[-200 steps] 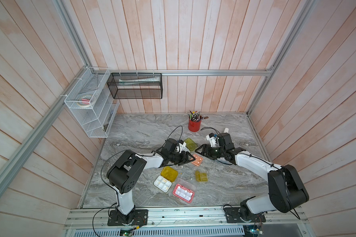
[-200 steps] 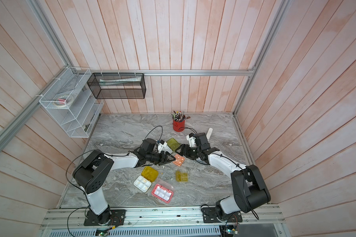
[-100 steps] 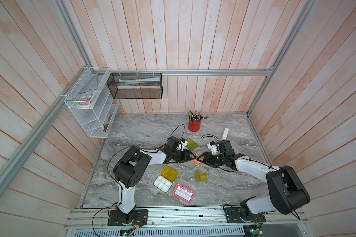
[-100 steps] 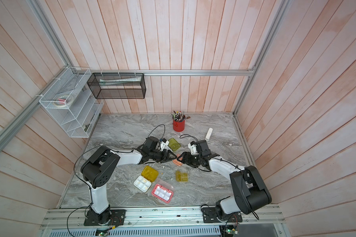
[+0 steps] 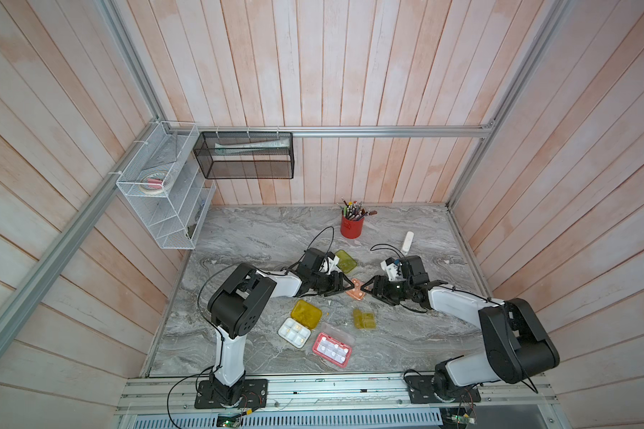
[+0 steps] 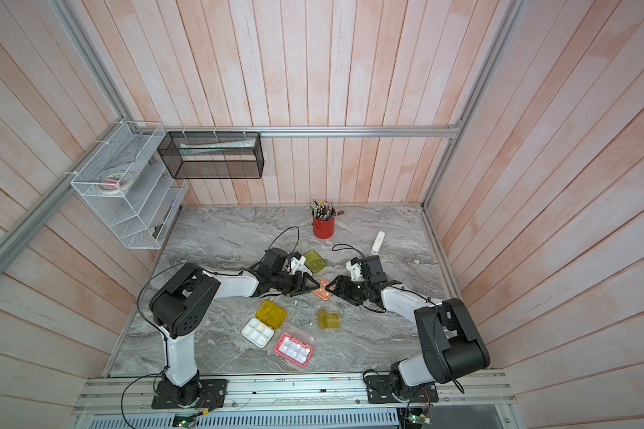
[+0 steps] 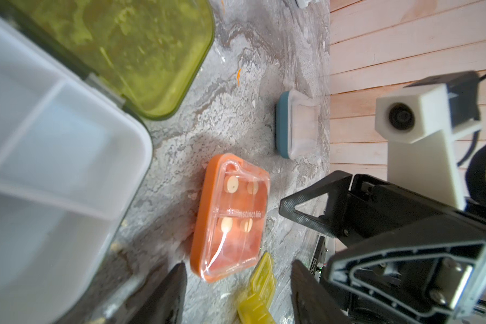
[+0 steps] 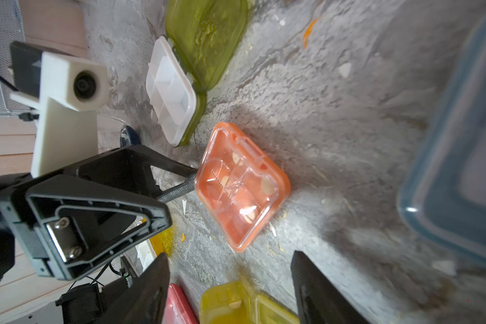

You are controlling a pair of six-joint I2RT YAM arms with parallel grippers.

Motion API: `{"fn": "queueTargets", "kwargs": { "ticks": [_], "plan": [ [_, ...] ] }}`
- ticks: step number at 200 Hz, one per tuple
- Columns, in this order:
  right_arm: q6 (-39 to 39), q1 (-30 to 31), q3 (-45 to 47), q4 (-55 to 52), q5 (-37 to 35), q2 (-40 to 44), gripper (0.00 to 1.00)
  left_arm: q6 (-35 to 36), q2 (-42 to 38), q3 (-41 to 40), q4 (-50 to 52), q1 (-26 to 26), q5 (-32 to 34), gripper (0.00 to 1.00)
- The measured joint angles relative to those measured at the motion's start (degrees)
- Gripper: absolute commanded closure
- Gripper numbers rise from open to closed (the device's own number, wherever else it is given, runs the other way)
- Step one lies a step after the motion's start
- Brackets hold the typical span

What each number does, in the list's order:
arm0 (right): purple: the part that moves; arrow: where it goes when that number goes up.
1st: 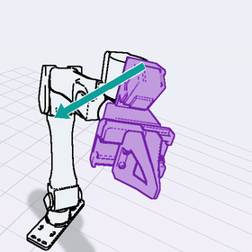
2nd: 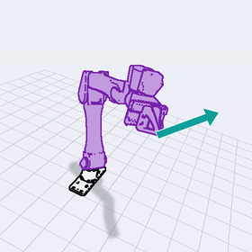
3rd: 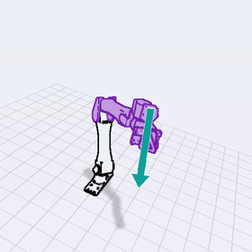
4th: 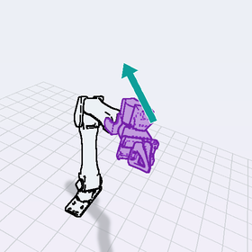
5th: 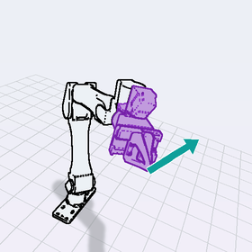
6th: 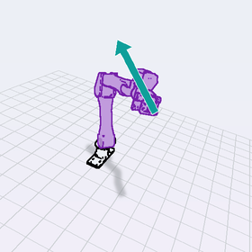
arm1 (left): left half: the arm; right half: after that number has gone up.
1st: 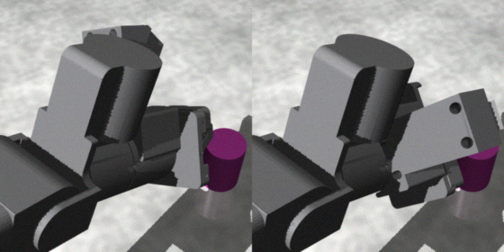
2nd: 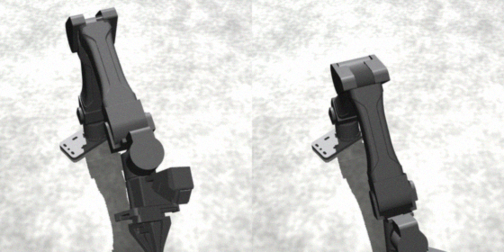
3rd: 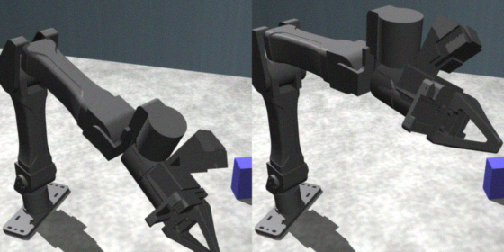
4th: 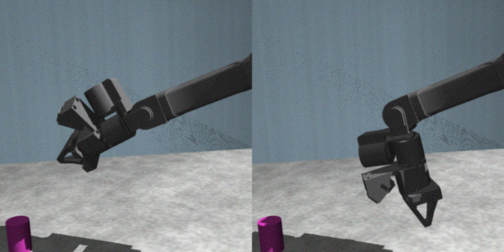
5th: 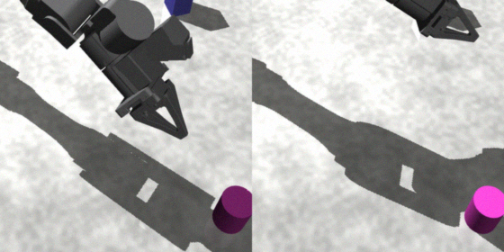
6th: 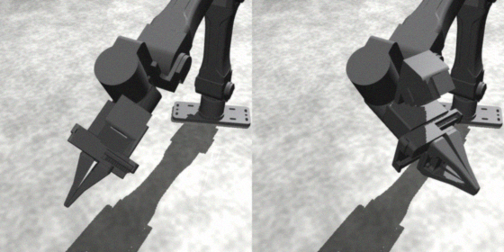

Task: Close pillboxes
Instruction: Close the lid on the pillbox.

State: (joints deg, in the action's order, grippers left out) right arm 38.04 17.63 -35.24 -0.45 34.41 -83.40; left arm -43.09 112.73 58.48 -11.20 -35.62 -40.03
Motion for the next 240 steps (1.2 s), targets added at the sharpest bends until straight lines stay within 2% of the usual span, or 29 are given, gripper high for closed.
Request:
{"fn": "queueTargets", "kwargs": {
  "ticks": [52, 127, 240],
  "plan": [
    [-0.15, -1.40, 0.87, 0.04, 0.74, 1.55, 0.30, -0.87, 0.00, -1.25, -1.73, -1.18, 0.55, 0.39],
    [0.09, -1.38, 3.37, 0.92, 1.68, 1.57, 0.30, -0.87, 0.79, -0.50, -1.77, 0.94, 2.60, 0.39],
    [0.44, -1.38, 3.63, 1.97, 1.66, 1.31, 0.35, -1.75, 1.44, -0.24, -3.85, -1.20, 2.60, 0.39]
  ]
}}
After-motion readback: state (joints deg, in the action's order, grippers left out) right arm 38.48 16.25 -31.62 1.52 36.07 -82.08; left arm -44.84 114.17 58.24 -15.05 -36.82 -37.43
